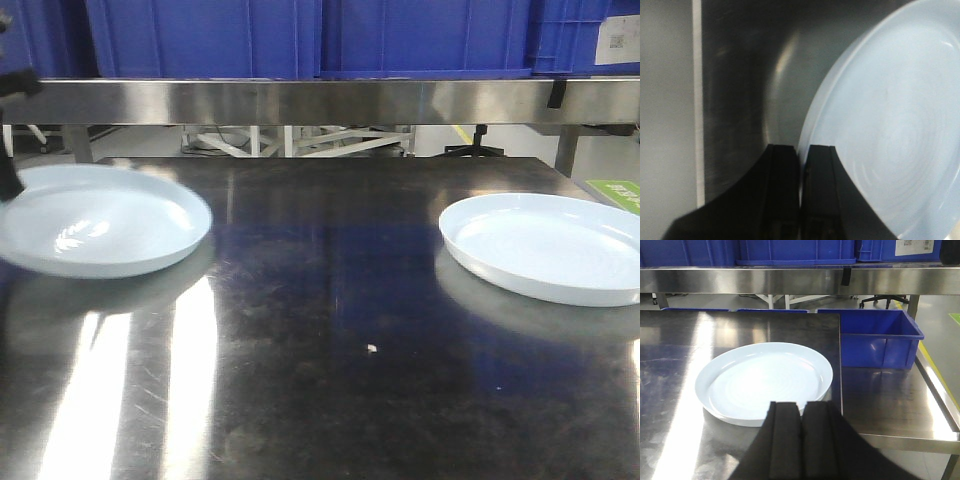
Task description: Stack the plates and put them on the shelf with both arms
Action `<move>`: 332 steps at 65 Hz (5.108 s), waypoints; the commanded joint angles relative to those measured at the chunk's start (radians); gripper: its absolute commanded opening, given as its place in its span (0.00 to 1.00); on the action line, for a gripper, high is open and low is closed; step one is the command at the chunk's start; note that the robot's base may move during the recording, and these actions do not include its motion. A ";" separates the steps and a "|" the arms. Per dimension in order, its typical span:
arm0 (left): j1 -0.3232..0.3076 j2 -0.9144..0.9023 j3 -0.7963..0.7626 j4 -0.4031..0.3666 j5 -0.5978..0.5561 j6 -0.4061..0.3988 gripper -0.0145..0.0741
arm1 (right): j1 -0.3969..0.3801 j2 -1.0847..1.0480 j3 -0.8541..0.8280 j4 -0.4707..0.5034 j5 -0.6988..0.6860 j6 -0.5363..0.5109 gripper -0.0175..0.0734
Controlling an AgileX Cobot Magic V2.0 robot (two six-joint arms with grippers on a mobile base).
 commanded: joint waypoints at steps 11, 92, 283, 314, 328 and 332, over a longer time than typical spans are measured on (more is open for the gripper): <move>-0.150 -0.052 -0.063 -0.150 -0.017 -0.006 0.26 | -0.005 -0.018 -0.002 -0.010 -0.088 -0.003 0.25; -0.392 -0.292 0.145 0.124 -0.350 -0.085 0.34 | -0.005 -0.018 -0.002 -0.010 -0.088 -0.003 0.25; -0.231 -1.564 1.251 0.282 -1.190 -0.085 0.26 | -0.161 1.205 -0.923 0.065 0.578 0.020 0.25; -0.231 -1.564 1.251 0.282 -1.190 -0.085 0.26 | -0.186 1.663 -1.352 0.060 0.789 -0.056 0.50; -0.231 -1.564 1.251 0.282 -1.190 -0.085 0.26 | -0.186 1.757 -1.395 0.100 0.790 -0.091 0.56; -0.231 -1.564 1.251 0.282 -1.190 -0.085 0.26 | -0.186 1.771 -1.395 0.114 0.790 -0.100 0.56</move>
